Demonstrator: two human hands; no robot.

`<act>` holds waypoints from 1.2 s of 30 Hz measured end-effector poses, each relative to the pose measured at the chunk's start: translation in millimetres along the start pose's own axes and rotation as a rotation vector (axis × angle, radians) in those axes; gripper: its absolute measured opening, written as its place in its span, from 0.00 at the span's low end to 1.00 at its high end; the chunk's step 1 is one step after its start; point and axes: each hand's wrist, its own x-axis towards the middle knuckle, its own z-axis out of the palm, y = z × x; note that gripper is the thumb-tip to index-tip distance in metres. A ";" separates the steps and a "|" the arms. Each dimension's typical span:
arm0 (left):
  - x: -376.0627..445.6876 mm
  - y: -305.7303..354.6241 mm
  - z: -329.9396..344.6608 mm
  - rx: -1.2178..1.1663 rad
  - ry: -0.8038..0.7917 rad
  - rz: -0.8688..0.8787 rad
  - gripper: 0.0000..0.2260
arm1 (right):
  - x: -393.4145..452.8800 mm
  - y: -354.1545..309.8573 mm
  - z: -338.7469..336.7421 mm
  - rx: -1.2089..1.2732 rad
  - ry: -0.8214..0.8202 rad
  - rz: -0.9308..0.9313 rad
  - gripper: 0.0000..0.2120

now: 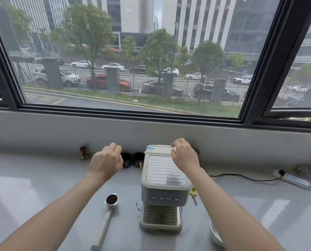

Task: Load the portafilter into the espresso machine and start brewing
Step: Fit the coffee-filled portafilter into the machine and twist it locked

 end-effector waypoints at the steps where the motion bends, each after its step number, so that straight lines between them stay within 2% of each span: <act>1: -8.2 -0.4 6.6 -0.003 -0.047 -0.013 0.08 | -1.9 1.5 5.5 -0.015 -0.040 0.023 0.14; 2: -16.2 -0.1 13.7 0.006 -0.059 -0.028 0.08 | -2.5 4.3 12.2 -0.019 -0.052 0.037 0.15; 7: -91.0 1.6 57.2 -0.045 -0.332 -0.057 0.05 | -16.8 22.6 48.6 -0.039 -0.135 0.107 0.17; 9: -113.3 -0.6 74.5 -0.072 -0.408 -0.084 0.10 | -19.8 27.2 57.2 -0.013 -0.138 0.116 0.16; 10: -125.2 -1.5 81.8 -0.087 -0.456 -0.104 0.12 | -21.0 28.7 60.1 -0.006 -0.140 0.108 0.16; 12: -146.7 -0.4 92.9 -0.097 -0.499 -0.137 0.07 | -23.7 30.4 64.8 0.004 -0.120 0.068 0.16; 14: -163.3 3.6 104.0 -0.053 -0.532 -0.146 0.06 | -22.2 34.8 69.3 -0.002 -0.100 0.011 0.16; 18: -195.4 7.8 122.0 -0.040 -0.685 -0.258 0.24 | -20.0 42.3 78.3 -0.029 -0.095 -0.047 0.17; 22: -215.2 13.7 132.6 -0.034 -0.792 -0.319 0.29 | -18.8 48.9 85.4 -0.052 -0.052 -0.090 0.20; 28: -240.6 10.6 147.7 -0.042 -0.897 -0.495 0.20 | -17.0 54.3 90.9 -0.026 -0.116 -0.042 0.18; 30: -237.4 12.1 145.2 -0.027 -0.924 -0.507 0.17 | -16.3 56.7 92.2 0.015 -0.141 0.004 0.19; 33: -233.7 16.1 144.3 0.030 -0.885 -0.499 0.06 | -16.9 58.7 91.5 0.089 -0.188 0.098 0.19; 36: -234.0 19.7 150.9 -0.003 -0.955 -0.544 0.08 | -18.2 57.4 89.0 0.144 -0.228 0.192 0.19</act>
